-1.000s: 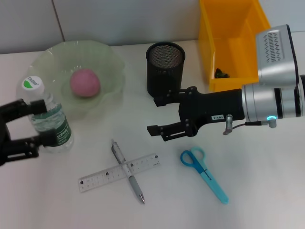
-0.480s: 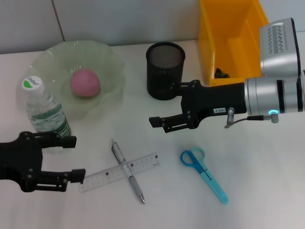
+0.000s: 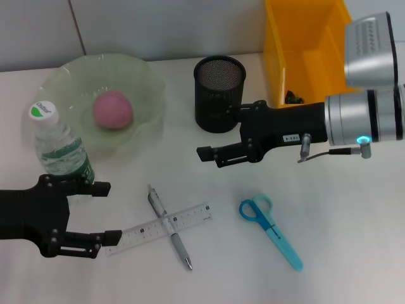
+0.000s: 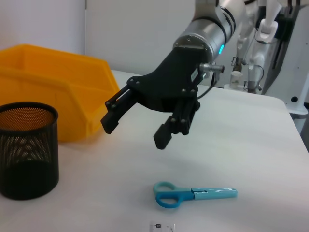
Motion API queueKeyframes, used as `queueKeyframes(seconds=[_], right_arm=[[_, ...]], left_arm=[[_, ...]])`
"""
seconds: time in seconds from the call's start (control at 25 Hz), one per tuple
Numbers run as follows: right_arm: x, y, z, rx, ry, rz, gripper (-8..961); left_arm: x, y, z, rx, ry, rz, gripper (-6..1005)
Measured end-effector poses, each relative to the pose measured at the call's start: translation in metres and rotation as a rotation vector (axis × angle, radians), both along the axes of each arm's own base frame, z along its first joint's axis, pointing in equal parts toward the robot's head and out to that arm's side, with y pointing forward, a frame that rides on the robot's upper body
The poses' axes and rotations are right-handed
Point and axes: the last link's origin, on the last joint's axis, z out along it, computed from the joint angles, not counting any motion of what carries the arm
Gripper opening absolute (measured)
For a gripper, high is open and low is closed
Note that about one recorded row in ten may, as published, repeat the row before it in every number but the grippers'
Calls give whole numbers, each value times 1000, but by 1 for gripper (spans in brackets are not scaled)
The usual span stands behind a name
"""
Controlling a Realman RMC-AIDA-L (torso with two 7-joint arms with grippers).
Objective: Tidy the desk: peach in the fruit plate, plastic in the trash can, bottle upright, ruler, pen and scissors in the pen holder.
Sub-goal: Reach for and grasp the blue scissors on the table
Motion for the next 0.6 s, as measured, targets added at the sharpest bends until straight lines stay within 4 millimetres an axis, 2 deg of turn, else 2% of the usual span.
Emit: queueKeyframes(seconds=[0.24,0.32,0.44,0.48,0.6], right_arm=[[-14,8,11,-82,-148,-210,829],[-27,11,14,-129,-267,-353,829],[-37,10,16,-165,-340,-434,829],[-47,10,17,-200,-417,-514,829],[-53,9,17,-221,-488,-596,830]], left_arm=[[-4,0,-4,9,-4,0,857],[-6,0,-6,16,-7,0,857],[-10,1,-8,28,-6,6,856],[-10,1,-8,31,-5,7,856],[-13,1,-9,40,-3,6,855]])
